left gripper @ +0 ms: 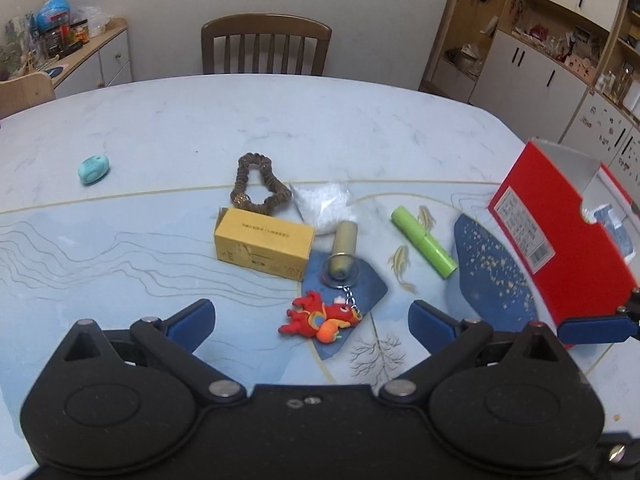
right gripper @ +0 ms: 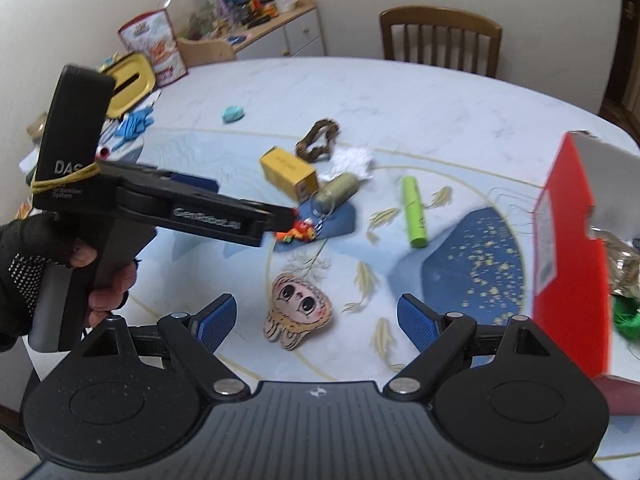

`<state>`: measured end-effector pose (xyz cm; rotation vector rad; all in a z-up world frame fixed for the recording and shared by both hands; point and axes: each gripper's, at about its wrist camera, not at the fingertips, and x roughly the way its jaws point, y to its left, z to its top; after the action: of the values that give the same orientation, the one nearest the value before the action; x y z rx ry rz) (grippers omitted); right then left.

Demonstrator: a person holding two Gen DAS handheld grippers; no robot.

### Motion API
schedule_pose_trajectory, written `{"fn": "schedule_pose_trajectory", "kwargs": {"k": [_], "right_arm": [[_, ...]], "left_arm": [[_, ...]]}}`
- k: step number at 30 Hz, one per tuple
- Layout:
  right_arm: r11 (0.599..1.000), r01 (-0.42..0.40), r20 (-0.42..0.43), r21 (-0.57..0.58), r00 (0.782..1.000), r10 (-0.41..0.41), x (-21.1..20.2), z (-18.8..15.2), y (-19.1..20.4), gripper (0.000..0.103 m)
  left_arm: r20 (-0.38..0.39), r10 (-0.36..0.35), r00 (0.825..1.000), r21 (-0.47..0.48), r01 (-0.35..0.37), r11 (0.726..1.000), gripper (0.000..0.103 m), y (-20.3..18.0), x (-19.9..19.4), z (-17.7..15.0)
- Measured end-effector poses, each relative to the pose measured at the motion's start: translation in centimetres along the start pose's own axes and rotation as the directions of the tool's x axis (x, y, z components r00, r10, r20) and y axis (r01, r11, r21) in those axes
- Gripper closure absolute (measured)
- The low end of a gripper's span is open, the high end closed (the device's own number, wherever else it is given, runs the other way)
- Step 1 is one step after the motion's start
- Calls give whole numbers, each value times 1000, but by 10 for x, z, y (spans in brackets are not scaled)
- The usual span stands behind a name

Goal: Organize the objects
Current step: 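Withdraw both tools from the box toward the remaining table items, then grasp the cartoon-face plush keychain with the right tool while the left tool grasps the red dragon keychain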

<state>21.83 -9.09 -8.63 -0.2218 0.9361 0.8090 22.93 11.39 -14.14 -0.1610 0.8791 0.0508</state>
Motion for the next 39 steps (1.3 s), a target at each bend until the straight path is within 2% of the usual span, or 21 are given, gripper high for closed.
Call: {"fn": "schedule_pose_trajectory", "kwargs": {"k": [3, 7, 9, 14, 16, 32, 39], "right_arm": [[1000, -4, -21, -30, 1000, 4, 13, 1, 6, 15], [999, -8, -46, -53, 999, 5, 31, 3, 10, 15], [998, -9, -56, -58, 998, 6, 38, 3, 12, 15], [996, -21, -90, -85, 996, 13, 52, 2, 17, 19], [995, -20, -100, -96, 995, 10, 56, 1, 19, 19], [996, -12, -139, -90, 990, -1, 73, -2, 17, 46], [995, -16, -138, -95, 990, 3, 73, -1, 17, 53]], "left_arm": [[2, 4, 1000, 21, -4, 1000, 1, -1, 7, -3], [-9, -9, 1000, -11, 9, 1000, 6, -1, 18, -5], [-1, 0, 1000, 4, 0, 1000, 8, -4, 22, -6], [-6, 17, 1000, 54, -17, 998, 19, -8, 31, -8], [-9, 25, 1000, 70, -24, 997, 21, -9, 34, -10], [12, 38, 999, 153, -39, 987, 46, -20, 40, -13], [6, 27, 1000, 156, -28, 987, 51, -20, 39, -12]]}}
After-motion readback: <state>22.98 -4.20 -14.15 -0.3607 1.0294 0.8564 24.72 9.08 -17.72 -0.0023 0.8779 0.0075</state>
